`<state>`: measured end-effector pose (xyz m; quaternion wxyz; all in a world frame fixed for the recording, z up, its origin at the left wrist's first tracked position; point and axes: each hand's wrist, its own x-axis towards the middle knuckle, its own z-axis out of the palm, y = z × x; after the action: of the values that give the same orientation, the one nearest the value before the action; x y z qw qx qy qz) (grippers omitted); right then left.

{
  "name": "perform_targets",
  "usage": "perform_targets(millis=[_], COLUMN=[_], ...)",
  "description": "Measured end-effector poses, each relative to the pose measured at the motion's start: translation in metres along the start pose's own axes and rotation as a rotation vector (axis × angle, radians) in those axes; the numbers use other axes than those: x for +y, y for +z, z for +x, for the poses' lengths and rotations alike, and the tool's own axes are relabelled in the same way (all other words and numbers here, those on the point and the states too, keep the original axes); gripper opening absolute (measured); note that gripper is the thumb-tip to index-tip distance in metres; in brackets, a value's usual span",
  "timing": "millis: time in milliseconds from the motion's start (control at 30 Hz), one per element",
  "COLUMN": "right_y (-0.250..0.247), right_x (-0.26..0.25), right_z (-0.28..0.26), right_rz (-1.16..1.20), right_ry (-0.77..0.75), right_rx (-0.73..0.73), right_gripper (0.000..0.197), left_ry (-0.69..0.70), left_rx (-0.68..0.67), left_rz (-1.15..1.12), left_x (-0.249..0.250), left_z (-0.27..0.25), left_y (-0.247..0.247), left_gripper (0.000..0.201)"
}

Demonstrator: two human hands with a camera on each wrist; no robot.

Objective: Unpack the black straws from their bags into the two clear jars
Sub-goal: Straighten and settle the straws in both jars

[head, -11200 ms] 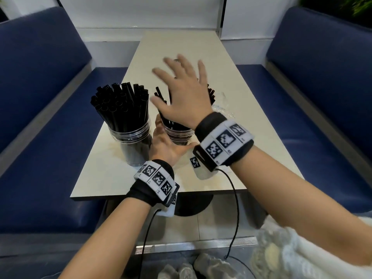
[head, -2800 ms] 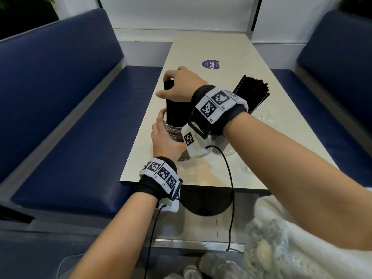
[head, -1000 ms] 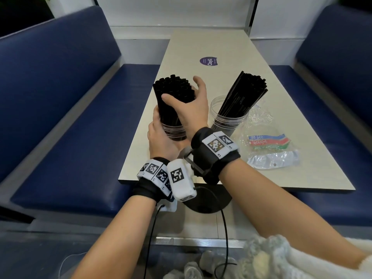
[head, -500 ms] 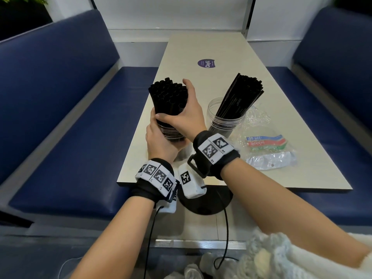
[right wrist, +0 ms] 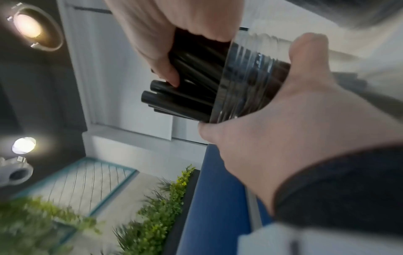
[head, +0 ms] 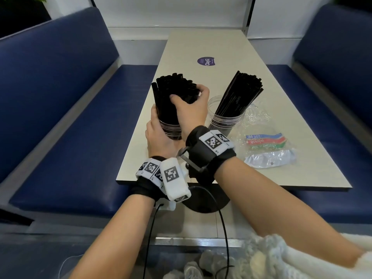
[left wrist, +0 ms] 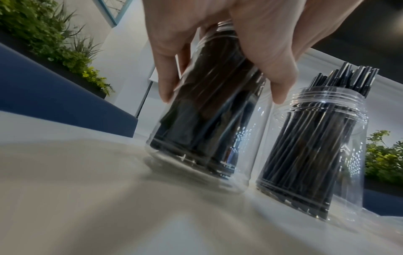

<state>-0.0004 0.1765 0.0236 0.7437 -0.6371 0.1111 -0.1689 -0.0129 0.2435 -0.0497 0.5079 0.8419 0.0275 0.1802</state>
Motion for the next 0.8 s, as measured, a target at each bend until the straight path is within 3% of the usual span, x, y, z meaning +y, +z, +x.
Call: perform_targets(millis=[167, 300, 367, 433, 533, 600, 733, 800], right_y=[-0.002, -0.007, -0.008, -0.005, 0.006, 0.009, 0.012, 0.014], right_x=[0.005, -0.003, -0.017, -0.032, -0.040, -0.038, -0.040, -0.043], right_z=[-0.003, -0.006, -0.007, -0.008, -0.003, 0.003, 0.016, 0.023], right_rz=[-0.174, -0.283, -0.450, -0.689, -1.103, -1.258, -1.360, -1.412], right_ry=[-0.059, -0.110, -0.273, -0.448, -0.523, -0.497, -0.455, -0.489], right_rx=[-0.116, -0.098, -0.086, -0.165, -0.358, -0.415, -0.448, -0.512], right_gripper=[0.083, 0.095, 0.097, 0.102, 0.112, 0.110, 0.093, 0.083], left_ry=[-0.029, -0.028, -0.055, -0.103, -0.146, -0.154, -0.101, -0.092], left_rx=[0.013, -0.009, 0.000, -0.010, -0.047, -0.020, -0.037, -0.035], left_rz=[-0.007, 0.016, -0.033, -0.049, -0.158, -0.234, -0.046, -0.011], left_x=[-0.004, -0.004, 0.000, 0.006, 0.019, 0.019, 0.007, 0.003], left_z=[-0.001, -0.001, -0.001, 0.000, -0.002, -0.005, -0.005, -0.004], left_y=[0.001, 0.001, 0.001, 0.000, -0.005, -0.007, -0.005, -0.002], left_gripper=[0.107, 0.110, 0.111, 0.108, 0.110, 0.114, 0.101, 0.106])
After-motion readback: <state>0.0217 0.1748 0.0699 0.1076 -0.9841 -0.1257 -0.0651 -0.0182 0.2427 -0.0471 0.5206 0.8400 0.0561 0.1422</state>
